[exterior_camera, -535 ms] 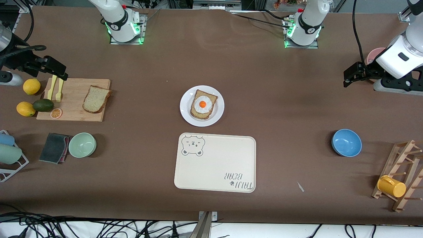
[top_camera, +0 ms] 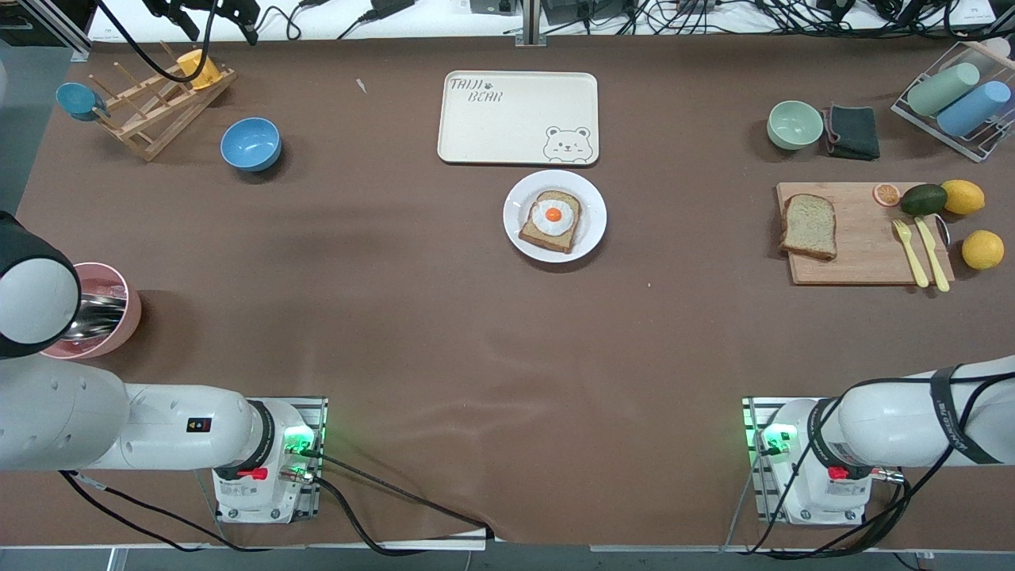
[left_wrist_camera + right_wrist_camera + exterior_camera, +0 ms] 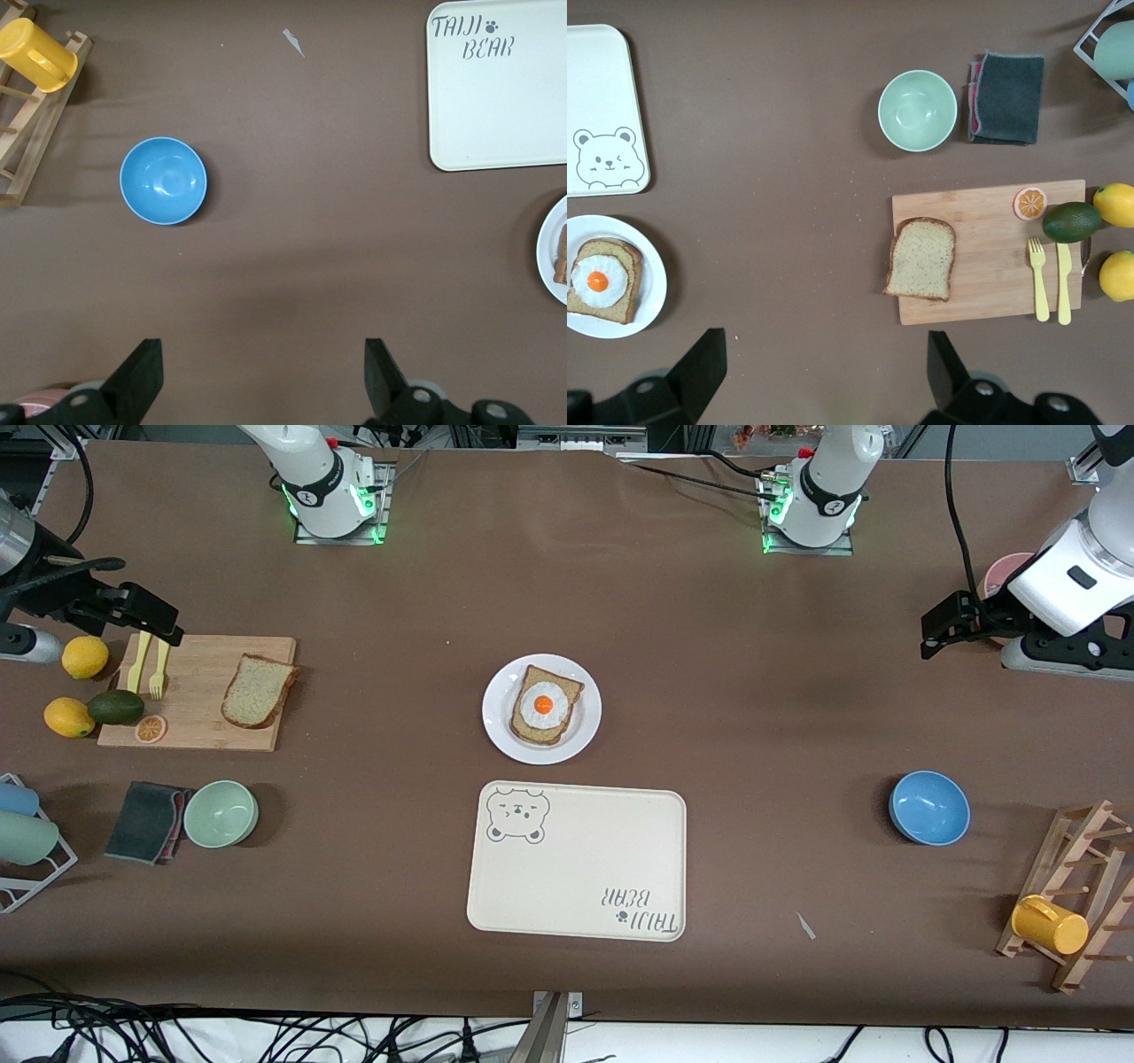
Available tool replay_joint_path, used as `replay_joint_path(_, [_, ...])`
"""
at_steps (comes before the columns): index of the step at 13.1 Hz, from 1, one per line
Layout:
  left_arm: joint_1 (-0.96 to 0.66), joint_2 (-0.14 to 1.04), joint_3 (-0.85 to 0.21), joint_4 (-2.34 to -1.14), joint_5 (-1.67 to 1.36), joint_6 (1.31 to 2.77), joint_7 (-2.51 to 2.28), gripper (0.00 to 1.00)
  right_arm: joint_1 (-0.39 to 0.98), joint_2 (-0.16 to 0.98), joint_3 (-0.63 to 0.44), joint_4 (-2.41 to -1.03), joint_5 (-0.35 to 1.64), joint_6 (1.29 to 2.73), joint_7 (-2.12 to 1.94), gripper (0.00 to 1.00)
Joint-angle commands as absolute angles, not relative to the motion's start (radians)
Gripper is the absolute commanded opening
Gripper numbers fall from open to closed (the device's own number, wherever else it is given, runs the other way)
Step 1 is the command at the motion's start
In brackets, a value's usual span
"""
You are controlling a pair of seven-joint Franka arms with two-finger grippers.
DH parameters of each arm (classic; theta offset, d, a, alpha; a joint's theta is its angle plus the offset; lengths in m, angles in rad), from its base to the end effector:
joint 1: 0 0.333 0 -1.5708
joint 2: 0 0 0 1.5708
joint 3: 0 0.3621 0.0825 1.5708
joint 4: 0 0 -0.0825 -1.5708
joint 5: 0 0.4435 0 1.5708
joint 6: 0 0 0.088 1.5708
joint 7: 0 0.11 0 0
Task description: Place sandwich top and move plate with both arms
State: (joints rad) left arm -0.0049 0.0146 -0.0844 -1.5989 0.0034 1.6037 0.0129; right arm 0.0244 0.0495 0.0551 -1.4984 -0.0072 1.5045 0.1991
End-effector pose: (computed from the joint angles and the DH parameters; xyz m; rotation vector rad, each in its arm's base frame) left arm 0.6189 -0.0547 0.6465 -3.1349 0.1605 0.0152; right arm 0.6231 0.0478 0.6695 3.1248 -0.1876 -0.0662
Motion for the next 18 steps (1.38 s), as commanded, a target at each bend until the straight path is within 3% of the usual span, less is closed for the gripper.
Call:
replay_joint_path(1, [-0.008, 0.029, -0.089, -1.565, 0.034, 1.580, 0.003, 1.00, 0.018, 0.040, 0.060, -1.512, 0.009, 1.503, 0.212, 1.00])
replay_joint_path(18, [-0.008, 0.029, -0.089, -1.565, 0.034, 1.580, 0.000, 1.00, 0.021, 0.040, 0.057, -1.606, 0.000, 1.583, 0.181, 1.00])
